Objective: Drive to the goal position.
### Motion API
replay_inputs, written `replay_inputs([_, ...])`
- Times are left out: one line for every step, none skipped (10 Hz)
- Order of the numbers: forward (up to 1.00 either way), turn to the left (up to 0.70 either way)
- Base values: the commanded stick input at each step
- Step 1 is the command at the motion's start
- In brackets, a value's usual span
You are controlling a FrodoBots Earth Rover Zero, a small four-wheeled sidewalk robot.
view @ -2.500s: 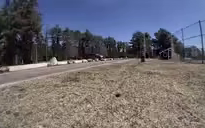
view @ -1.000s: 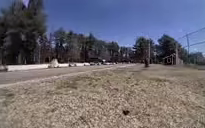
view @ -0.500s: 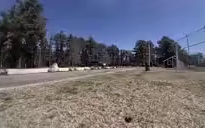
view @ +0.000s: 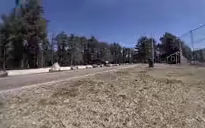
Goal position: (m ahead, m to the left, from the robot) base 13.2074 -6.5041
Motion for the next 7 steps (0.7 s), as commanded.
replay_inputs([0.70, 0.00])
replay_inputs([0.70, 0.00])
replay_inputs([0.70, 0.00])
replay_inputs([0.70, 0.00])
replay_inputs([0.70, 0.00])
replay_inputs([0.70, -0.07])
replay_inputs([0.70, -0.35])
